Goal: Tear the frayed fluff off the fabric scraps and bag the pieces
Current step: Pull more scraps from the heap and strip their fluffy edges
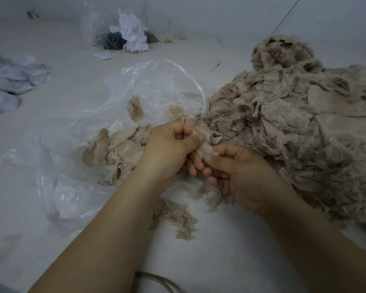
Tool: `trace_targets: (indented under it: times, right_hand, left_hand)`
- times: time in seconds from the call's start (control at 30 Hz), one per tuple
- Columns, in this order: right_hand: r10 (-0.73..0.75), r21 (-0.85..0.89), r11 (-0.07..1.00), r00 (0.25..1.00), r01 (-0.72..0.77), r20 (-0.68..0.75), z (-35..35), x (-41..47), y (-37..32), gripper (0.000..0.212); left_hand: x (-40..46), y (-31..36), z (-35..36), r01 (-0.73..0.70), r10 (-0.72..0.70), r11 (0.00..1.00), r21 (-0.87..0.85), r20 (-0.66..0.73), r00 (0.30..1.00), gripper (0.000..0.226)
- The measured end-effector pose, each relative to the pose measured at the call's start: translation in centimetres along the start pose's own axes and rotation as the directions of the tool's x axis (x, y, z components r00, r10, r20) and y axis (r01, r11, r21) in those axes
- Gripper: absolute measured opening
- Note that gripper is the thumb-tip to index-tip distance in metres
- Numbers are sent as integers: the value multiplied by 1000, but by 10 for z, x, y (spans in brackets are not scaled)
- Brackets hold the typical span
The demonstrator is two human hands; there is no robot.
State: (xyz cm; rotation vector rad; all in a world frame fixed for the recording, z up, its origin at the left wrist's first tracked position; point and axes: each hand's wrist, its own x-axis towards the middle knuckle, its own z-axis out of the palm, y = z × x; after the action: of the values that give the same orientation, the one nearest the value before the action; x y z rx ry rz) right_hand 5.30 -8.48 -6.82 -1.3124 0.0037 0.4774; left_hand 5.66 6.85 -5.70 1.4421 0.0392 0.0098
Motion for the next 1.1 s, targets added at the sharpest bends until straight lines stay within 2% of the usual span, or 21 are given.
trace_targets:
  times: [0.07, 0.13, 0.2, 0.3, 0.43, 0.57, 0.63, 0.87, 1.0, 1.1]
  right_hand:
    - [10, 58, 998, 998, -7, -61, 0, 1, 1, 12]
    - [32, 89, 996, 996, -25, -79, 0, 1, -1, 19]
    - [39, 84, 996, 997, -33, -73, -1, 1, -1, 23]
    - [45, 57, 997, 997, -42, -64, 0, 1, -1, 26]
    - [42, 35, 999, 998, -40, -53, 0, 0, -1, 32]
    - [50, 34, 998, 997, -48, -61, 2, 1, 0, 22]
    - [48, 33, 998, 997, -47, -60, 1, 2, 1, 19]
    - [24, -30, 999, 999, -24, 26, -1, 1, 3, 11]
    - [42, 38, 998, 999, -41, -13, 0, 1, 4, 18]
    - [9, 30, 1000, 1000, -9, -6, 1, 1, 4, 23]
  left_hand:
    - [1, 1, -2, -32, 32, 999, 3, -5, 999, 8]
    - [0, 2, -2, -43, 43, 998, 36, 11, 999, 15]
    - [-1, 2, -1, -30, 29, 998, 52, 17, 999, 17]
    - [0, 2, 0, 5, -6, 999, 35, 29, 1000, 6]
    - [0, 2, 1, 15, -16, 999, 43, 26, 1000, 12]
    - [1, 0, 1, 29, -27, 997, 73, -35, 999, 18]
    - [2, -2, 1, 44, -40, 995, 87, -49, 998, 13]
    - [3, -3, 0, 13, -3, 983, 181, -53, 999, 12]
    - [2, -2, 1, -23, 32, 993, 119, -76, 997, 11]
    - [0, -4, 2, -79, 86, 983, 165, -35, 996, 25]
